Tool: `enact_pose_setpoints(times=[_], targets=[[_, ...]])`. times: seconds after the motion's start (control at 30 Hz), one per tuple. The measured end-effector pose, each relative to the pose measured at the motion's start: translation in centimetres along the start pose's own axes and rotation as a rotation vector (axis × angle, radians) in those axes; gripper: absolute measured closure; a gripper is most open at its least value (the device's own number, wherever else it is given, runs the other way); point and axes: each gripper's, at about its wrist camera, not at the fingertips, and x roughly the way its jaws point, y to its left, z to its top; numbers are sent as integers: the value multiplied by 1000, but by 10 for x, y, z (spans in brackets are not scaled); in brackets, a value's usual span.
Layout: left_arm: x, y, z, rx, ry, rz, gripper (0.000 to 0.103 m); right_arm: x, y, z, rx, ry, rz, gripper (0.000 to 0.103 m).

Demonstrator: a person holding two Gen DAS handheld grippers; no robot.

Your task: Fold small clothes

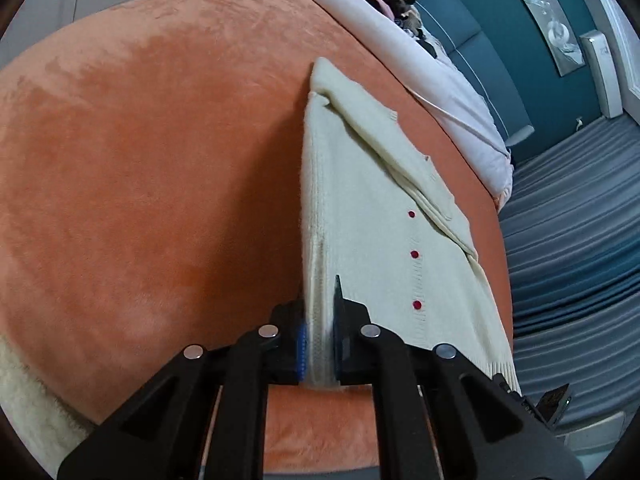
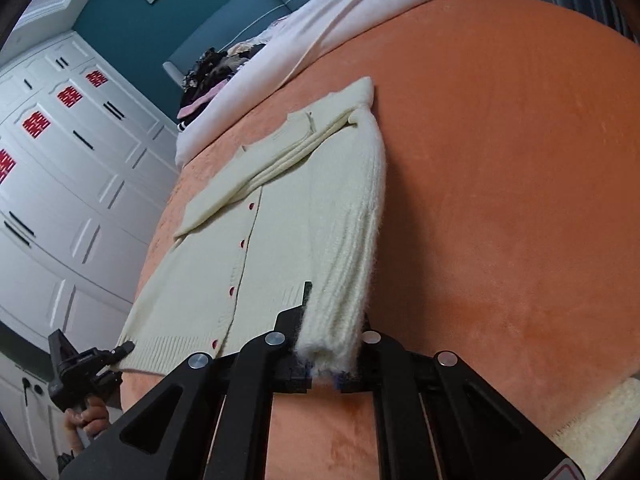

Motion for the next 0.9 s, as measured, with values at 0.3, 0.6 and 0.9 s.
enact_pose_setpoints(times=[0.3, 0.6, 0.9], targets=[[-89, 40, -126, 55, 232, 110, 95, -97, -5, -118, -225, 378, -33, 96], [-122, -21, -35, 109, 46, -71, 94, -108, 26, -8, -175, 118, 193, 96], [43, -43, 64, 228, -174, 203, 56, 65, -2, 72, -33, -60, -130, 60]])
